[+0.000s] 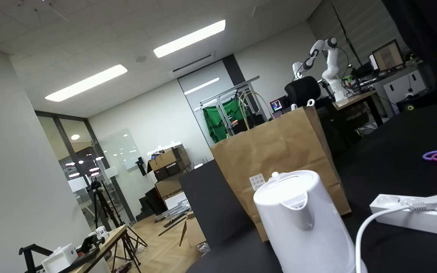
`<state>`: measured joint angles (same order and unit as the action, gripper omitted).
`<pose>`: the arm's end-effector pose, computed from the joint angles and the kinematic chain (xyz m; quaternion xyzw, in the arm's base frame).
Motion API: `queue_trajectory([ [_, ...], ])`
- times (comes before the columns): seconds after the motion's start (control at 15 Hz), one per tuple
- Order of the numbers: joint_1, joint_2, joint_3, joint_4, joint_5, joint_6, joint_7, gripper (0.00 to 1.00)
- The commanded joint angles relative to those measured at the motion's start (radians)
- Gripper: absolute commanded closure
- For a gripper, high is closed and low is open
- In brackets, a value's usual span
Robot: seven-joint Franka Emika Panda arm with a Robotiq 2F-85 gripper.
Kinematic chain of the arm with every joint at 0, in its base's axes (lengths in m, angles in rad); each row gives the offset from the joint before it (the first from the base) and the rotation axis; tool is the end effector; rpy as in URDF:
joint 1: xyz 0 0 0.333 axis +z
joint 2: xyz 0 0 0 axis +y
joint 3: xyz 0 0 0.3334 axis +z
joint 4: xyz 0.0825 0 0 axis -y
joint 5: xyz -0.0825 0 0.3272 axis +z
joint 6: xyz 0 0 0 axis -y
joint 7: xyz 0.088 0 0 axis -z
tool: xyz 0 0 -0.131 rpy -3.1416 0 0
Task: Put the hangers on the bar
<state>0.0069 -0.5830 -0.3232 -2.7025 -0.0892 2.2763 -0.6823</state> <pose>0.3008 -0.1039 0.4311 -0.9703 -0.2262 -0.0844 0.0150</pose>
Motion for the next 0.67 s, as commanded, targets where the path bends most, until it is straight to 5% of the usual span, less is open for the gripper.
queue_trajectory([
  [0.0,0.026,0.179,0.003,0.158,-0.007,-0.035,-0.136,0.00],
  [0.33,-0.007,0.363,0.036,0.327,-0.004,-0.113,-0.262,0.00],
  [0.4,-0.023,0.285,0.048,0.235,0.009,-0.054,-0.246,0.00],
  [0.6,-0.033,0.357,0.062,0.296,0.007,-0.080,-0.258,0.00],
])
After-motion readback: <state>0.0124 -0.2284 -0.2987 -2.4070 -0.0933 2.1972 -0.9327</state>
